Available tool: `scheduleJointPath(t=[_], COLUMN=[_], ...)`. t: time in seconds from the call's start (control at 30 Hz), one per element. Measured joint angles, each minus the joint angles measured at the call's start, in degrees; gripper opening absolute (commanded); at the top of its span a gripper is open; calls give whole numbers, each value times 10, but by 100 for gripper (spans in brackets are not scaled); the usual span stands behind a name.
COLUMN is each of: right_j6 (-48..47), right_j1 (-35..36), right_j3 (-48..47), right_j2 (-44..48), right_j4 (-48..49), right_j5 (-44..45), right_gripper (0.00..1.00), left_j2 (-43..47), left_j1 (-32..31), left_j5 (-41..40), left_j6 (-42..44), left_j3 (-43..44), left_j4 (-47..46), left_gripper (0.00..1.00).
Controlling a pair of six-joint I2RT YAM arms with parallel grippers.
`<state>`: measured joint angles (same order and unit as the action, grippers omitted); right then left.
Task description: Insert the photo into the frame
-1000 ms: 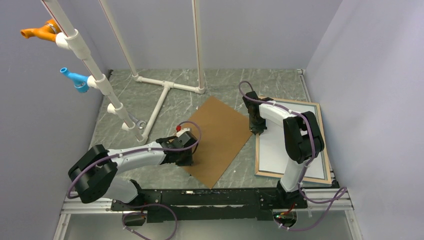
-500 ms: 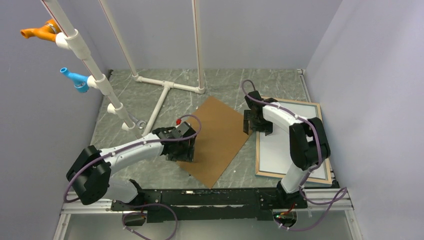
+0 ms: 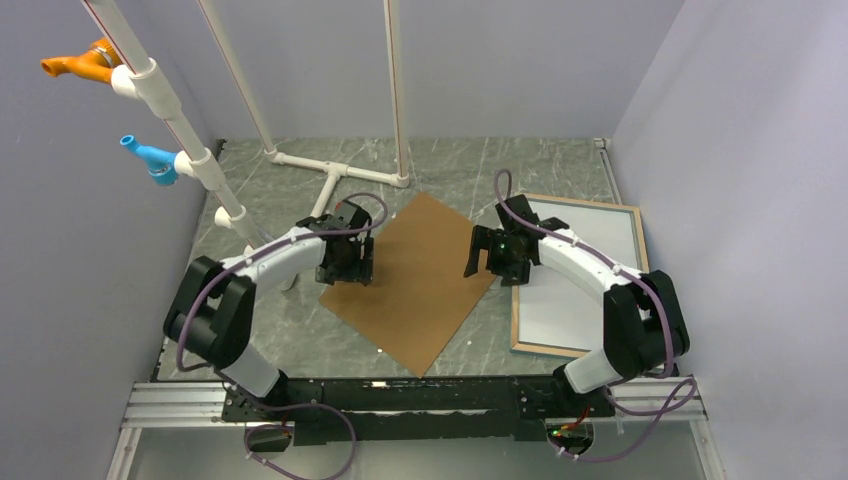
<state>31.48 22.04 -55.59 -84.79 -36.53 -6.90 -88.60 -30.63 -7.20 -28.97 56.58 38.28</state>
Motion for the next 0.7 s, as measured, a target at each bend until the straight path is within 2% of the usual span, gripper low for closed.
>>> scheduleJointPath(t=[0.23,0.43,0.7], right_j6=[63,92,103], right_j1=[2,2,0], right_j3=[72,62,13], right_j2=[-47,-67,-119], right_j4=[82,124,128], right_j5=[-77,-102,-127], right_gripper=[100,100,100], left_j2=[-65,-106,-102], left_j1=[52,68,76], left_j5=[0,10,56], left_j6=[45,73,86], left_j3=[26,46,31], left_j4=[-32,-50,-81], left_gripper=[80,80,76])
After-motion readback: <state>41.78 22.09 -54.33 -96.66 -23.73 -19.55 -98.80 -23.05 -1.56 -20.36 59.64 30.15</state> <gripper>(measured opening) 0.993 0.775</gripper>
